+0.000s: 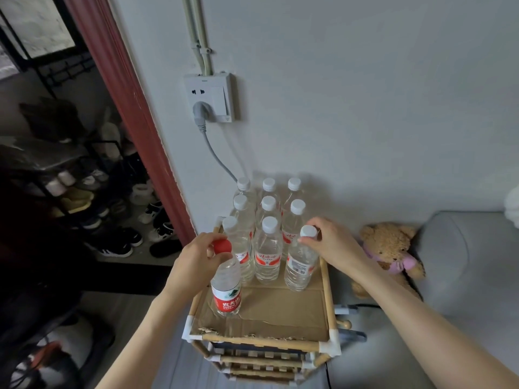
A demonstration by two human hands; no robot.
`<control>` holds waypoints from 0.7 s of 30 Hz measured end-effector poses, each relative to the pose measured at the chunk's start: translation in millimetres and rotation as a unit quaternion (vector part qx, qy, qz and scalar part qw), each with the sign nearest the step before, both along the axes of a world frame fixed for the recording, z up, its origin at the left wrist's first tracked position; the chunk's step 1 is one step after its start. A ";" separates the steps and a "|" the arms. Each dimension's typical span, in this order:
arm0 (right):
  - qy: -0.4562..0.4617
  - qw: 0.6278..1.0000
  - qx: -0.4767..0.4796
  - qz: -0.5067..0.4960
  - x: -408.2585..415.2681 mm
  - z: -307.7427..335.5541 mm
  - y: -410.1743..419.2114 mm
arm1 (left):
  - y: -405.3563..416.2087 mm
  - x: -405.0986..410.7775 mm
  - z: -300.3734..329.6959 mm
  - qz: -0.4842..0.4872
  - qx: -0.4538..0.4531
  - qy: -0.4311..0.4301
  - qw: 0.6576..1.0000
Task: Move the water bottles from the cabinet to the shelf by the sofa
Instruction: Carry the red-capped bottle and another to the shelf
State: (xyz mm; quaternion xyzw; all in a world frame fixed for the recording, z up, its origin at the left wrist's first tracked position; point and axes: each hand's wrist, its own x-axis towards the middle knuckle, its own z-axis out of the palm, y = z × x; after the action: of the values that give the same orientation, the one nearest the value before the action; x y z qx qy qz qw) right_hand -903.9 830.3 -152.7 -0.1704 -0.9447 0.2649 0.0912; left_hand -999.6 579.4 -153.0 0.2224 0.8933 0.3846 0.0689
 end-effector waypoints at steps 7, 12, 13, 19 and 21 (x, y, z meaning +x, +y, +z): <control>-0.025 0.998 -0.013 0.060 9.9 -0.2 1.7 | 2.5 0.0 -5.5 -0.005 0.031 -0.017 0.999; -0.005 0.999 0.019 -0.029 4.9 -1.3 0.3 | 2.7 -3.0 -6.2 -0.013 0.020 -0.020 1.000; -0.001 0.999 0.019 -0.034 4.9 -2.5 -0.5 | 2.2 -4.2 -6.1 -0.013 0.012 -0.018 1.000; -0.045 0.997 -0.011 0.055 12.5 -2.3 3.5 | -0.7 -7.2 -5.7 0.001 -0.021 -0.010 1.000; -0.035 0.999 -0.008 0.038 11.6 -2.3 3.9 | 0.1 -6.6 -5.4 0.001 -0.025 -0.010 1.000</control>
State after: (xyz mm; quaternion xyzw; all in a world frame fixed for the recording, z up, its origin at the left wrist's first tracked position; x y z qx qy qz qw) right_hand -892.2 834.3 -155.0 -0.1448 -0.9510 0.2692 0.0465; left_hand -1006.2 579.5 -158.3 0.2155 0.9020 0.3647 0.0832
